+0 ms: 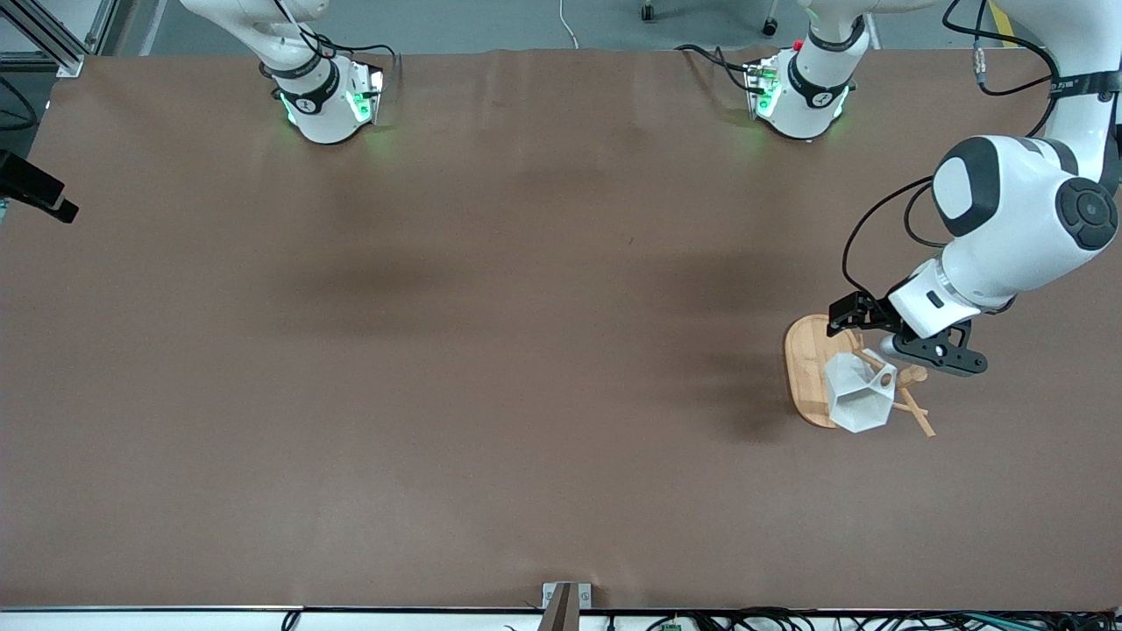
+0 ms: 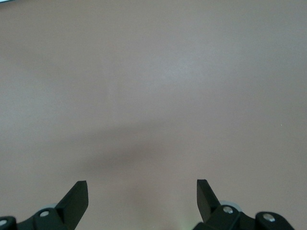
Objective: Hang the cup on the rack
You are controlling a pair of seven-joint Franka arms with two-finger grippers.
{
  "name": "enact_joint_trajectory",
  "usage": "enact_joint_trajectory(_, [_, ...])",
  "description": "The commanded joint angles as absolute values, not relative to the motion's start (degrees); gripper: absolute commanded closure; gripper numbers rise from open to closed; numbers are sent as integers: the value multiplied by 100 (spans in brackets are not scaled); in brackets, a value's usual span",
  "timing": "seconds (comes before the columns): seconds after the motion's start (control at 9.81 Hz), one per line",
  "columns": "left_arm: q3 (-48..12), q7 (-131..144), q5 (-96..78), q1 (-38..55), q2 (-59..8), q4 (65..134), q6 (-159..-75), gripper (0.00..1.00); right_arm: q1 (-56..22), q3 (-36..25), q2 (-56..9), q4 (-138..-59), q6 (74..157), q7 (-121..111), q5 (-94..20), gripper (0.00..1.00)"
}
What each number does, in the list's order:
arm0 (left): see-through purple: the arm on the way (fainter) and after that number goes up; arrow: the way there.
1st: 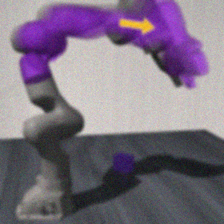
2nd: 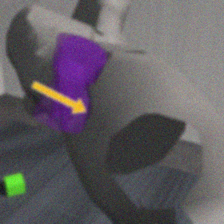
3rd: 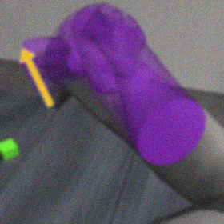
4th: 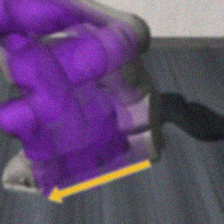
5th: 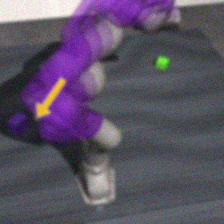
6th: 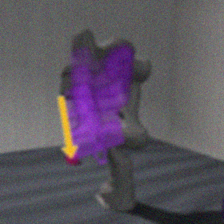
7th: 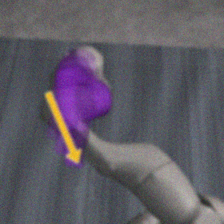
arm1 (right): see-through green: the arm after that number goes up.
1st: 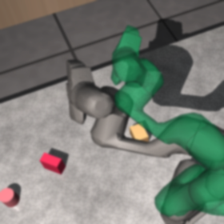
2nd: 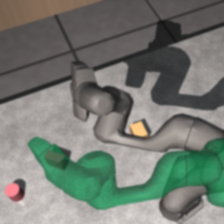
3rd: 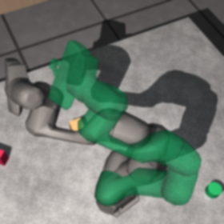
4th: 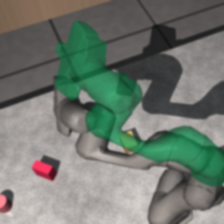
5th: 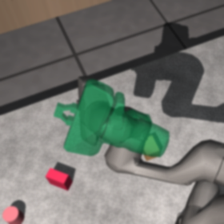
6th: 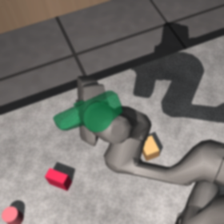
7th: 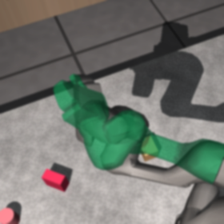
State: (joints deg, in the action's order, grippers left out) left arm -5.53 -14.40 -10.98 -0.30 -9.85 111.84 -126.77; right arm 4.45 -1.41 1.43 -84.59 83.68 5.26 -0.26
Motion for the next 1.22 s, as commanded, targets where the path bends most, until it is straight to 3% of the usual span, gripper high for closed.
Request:
enact_joint_trajectory(0.0, [-545, -1389, -1204, -18, -1055, 10962, -12456, 0, 483, -123, 158, -8429, 8306, 466, 9, 0])
enact_joint_trajectory(0.31, [-527, -609, -1117, -35, -381, 10610, -11229, 0, 483, -132, 158, -8437, 8306, 466, 9, 0])
enact_joint_trajectory(0.51, [-458, -466, -690, -26, -316, 9953, -10402, 0, 483, -132, 158, -8437, 8306, 466, 9, 0])
enact_joint_trajectory(0.82, [-353, -684, -54, -35, -220, 9073, -9653, 0, 483, -132, 158, -8437, 8306, 466, 9, 0])
enact_joint_trajectory(1.12, [-378, -695, -385, -114, -114, 8747, -9117, 0, 492, -132, 158, -8446, 8306, 457, 9, 0])
